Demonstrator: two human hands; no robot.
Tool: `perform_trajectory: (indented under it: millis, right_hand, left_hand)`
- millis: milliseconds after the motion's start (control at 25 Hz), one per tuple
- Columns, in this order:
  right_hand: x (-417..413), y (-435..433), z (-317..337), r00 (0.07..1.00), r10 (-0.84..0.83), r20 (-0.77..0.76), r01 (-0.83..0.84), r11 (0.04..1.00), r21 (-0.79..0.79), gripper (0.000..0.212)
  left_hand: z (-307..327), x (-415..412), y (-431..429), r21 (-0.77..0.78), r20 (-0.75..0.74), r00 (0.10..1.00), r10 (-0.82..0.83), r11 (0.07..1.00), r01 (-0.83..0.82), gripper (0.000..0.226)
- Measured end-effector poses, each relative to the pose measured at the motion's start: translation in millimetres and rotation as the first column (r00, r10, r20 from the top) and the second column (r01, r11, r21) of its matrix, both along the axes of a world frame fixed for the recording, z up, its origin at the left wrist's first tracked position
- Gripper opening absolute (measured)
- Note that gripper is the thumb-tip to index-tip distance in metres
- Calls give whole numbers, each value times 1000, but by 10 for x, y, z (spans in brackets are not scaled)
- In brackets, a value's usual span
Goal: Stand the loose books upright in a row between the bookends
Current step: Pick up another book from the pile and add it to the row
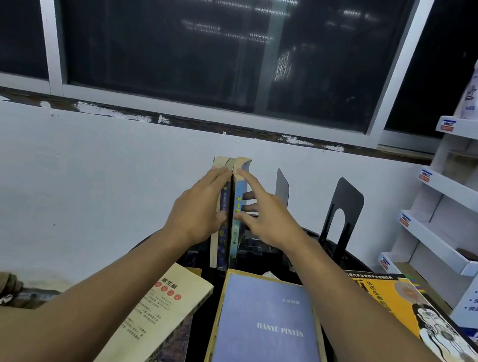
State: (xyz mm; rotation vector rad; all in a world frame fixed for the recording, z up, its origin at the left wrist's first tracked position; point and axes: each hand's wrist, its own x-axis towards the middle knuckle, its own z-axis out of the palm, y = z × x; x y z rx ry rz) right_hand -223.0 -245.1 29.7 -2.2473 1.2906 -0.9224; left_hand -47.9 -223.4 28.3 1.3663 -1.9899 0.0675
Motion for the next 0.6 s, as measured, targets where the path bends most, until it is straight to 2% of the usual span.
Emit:
perform_trajectory:
  millis: [600]
  right_hand:
    - [78, -82, -99, 999, -16, 41, 18, 999, -33, 88]
  left_hand:
    - [-23, -24, -30, 13, 31, 999, 21, 1000, -21, 83]
